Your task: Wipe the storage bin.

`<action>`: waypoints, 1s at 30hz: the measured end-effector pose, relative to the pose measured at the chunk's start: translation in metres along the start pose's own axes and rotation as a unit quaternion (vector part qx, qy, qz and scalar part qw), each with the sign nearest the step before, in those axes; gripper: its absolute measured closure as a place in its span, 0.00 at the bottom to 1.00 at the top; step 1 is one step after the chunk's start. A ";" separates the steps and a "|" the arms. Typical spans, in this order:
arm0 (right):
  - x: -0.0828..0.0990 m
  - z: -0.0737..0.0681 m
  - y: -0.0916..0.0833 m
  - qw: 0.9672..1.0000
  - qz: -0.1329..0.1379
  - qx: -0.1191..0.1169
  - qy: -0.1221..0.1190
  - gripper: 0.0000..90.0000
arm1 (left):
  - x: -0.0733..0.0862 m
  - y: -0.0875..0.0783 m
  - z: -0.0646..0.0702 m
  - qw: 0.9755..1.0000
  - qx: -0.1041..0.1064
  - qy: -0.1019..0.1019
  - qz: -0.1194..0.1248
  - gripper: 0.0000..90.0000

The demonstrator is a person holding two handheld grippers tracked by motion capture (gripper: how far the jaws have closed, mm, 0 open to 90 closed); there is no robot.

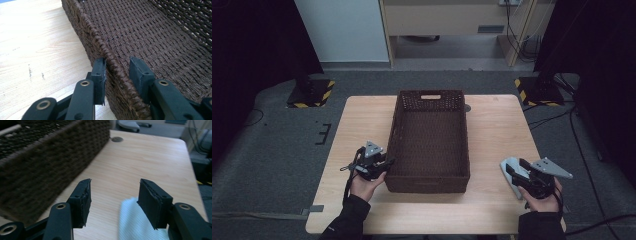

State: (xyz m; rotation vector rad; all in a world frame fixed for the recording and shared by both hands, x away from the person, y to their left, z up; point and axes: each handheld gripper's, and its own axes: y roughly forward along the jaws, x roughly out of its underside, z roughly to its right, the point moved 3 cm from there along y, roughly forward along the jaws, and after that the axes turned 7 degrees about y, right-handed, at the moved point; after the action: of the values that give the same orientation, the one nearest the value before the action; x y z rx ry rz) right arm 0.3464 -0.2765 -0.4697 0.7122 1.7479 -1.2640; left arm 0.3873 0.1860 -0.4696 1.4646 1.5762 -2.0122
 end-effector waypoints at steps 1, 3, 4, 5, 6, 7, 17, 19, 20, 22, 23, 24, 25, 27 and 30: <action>-0.002 -0.004 0.000 1.000 0.001 -0.008 -0.002 0.49 | 0.000 0.000 0.000 1.000 0.000 0.000 -0.001 0.73; -0.006 -0.013 0.002 1.000 0.000 -0.024 -0.004 0.48 | 0.000 0.000 0.001 1.000 0.000 0.002 -0.002 0.74; -0.008 -0.017 0.003 1.000 0.000 -0.029 -0.005 0.48 | 0.000 -0.001 0.001 1.000 0.000 0.002 -0.003 0.74; -0.009 -0.022 0.005 0.999 -0.002 -0.035 -0.004 0.48 | 0.000 -0.001 0.002 1.000 0.000 0.004 -0.004 0.74; -0.011 -0.024 0.006 0.999 -0.004 -0.038 -0.005 0.48 | 0.000 -0.001 0.002 1.000 0.001 0.004 -0.005 0.74; -0.012 -0.028 0.008 0.999 -0.006 -0.042 -0.007 0.48 | 0.000 -0.001 0.003 1.000 0.001 0.002 -0.004 0.74; -0.035 -0.058 0.028 0.997 -0.009 -0.078 -0.012 0.53 | 0.001 -0.003 0.010 1.000 0.006 0.006 -0.011 0.71; -0.041 -0.066 0.032 0.996 -0.006 -0.090 -0.010 0.54 | 0.001 -0.003 0.011 1.000 0.007 0.006 -0.010 0.71; -0.043 -0.070 0.034 0.995 -0.006 -0.095 -0.011 0.55 | 0.001 -0.004 0.012 1.000 0.008 0.006 -0.010 0.71; -0.047 -0.077 0.038 0.995 -0.006 -0.103 -0.012 0.55 | 0.002 -0.003 0.011 1.000 0.011 0.004 -0.008 0.70; -0.048 -0.082 0.041 0.994 -0.008 -0.109 -0.014 0.55 | 0.001 -0.003 0.011 1.000 0.013 0.003 -0.008 0.69; -0.049 -0.084 0.044 0.994 -0.009 -0.111 -0.014 0.55 | 0.001 -0.003 0.010 1.000 0.014 0.004 -0.007 0.67; -0.050 -0.088 0.046 0.993 -0.011 -0.115 -0.016 0.55 | 0.001 -0.004 0.009 1.000 0.016 0.007 -0.008 0.65; -0.049 -0.092 0.052 0.993 -0.020 -0.117 -0.015 0.55 | -0.001 -0.006 0.008 1.000 0.017 0.005 -0.001 0.63; -0.047 -0.095 0.061 0.992 -0.033 -0.116 -0.023 0.55 | -0.005 -0.013 0.002 1.000 0.014 0.000 0.013 0.58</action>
State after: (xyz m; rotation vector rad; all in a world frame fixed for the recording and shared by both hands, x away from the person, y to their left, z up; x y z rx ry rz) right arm 0.3906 -0.1652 -0.4444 0.4920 1.8564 -1.0875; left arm 0.3803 0.1881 -0.4579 1.4884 1.5273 -2.0284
